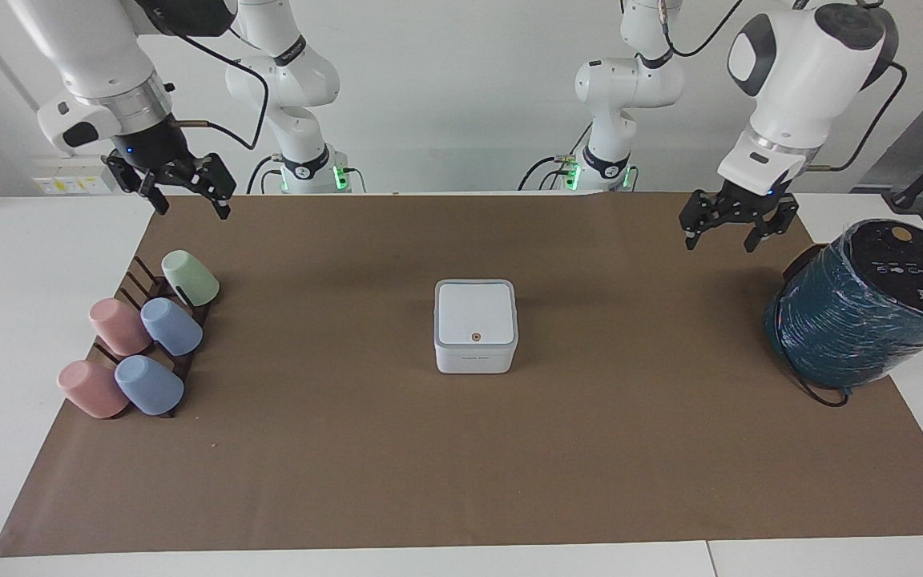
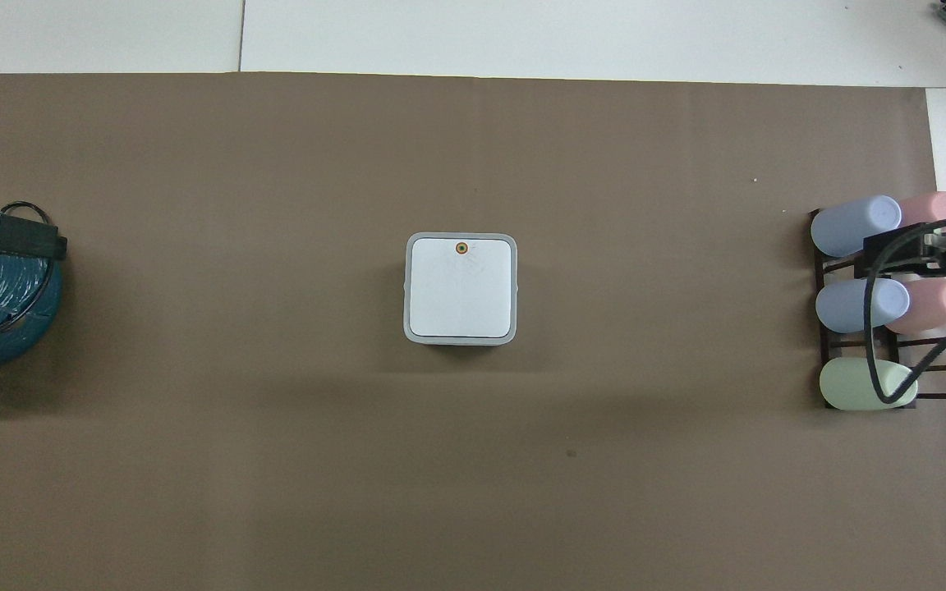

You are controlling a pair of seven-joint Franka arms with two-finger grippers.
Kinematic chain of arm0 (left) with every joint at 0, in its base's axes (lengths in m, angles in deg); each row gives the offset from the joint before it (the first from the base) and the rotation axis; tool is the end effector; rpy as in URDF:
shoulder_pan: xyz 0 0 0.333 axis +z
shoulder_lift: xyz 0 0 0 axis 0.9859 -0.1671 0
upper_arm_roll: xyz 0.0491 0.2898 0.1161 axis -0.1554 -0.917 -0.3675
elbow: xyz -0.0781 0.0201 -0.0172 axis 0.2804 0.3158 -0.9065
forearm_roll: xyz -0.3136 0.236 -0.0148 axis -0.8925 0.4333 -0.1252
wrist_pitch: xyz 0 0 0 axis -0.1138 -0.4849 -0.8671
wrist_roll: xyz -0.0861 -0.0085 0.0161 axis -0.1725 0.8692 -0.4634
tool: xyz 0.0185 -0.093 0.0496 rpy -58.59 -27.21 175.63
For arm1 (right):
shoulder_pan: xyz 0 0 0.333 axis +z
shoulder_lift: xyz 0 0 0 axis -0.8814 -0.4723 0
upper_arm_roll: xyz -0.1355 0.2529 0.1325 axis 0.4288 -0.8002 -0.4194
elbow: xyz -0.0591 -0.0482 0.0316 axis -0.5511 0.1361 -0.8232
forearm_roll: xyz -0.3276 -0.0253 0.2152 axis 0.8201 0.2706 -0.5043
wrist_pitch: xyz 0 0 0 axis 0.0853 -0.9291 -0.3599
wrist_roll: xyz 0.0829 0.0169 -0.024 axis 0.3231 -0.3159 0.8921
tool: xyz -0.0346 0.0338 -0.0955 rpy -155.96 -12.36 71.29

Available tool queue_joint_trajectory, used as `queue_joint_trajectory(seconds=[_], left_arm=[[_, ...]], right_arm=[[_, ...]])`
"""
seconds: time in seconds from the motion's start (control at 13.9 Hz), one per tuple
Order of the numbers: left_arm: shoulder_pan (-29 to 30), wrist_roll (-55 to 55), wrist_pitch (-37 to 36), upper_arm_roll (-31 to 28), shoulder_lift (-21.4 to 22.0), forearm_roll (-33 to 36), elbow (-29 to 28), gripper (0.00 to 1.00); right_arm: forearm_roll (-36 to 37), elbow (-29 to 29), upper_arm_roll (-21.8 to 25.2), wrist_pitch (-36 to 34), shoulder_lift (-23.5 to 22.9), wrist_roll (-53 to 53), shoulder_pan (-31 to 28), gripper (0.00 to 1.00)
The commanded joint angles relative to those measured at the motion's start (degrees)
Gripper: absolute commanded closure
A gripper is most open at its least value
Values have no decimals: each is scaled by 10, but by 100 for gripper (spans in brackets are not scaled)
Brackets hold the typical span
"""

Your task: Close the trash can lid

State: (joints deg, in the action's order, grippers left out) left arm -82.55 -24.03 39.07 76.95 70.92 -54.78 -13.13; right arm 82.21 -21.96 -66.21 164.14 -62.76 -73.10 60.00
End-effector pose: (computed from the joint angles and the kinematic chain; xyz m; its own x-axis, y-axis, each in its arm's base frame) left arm 0.5461 -0.0225 0.6461 0.9895 -0.1185 0.0831 -0.1208 -0.9924 0.0231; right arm 0.5408 -0.0047 0.6338 0.9895 -0.1441 0.0085 -0.1440 -0.9895 -0.0133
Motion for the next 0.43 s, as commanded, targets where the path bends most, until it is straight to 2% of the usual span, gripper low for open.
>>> queue_joint_trajectory(seconds=[0.0, 0.36], left_arm=[[12, -4, -22, 7, 7, -10, -6, 0], [16, -4, -20, 6, 25, -7, -39, 0]], right_arm=[[0, -4, -3, -5, 5, 12, -4, 0], [0, -4, -3, -5, 6, 12, -4, 0]])
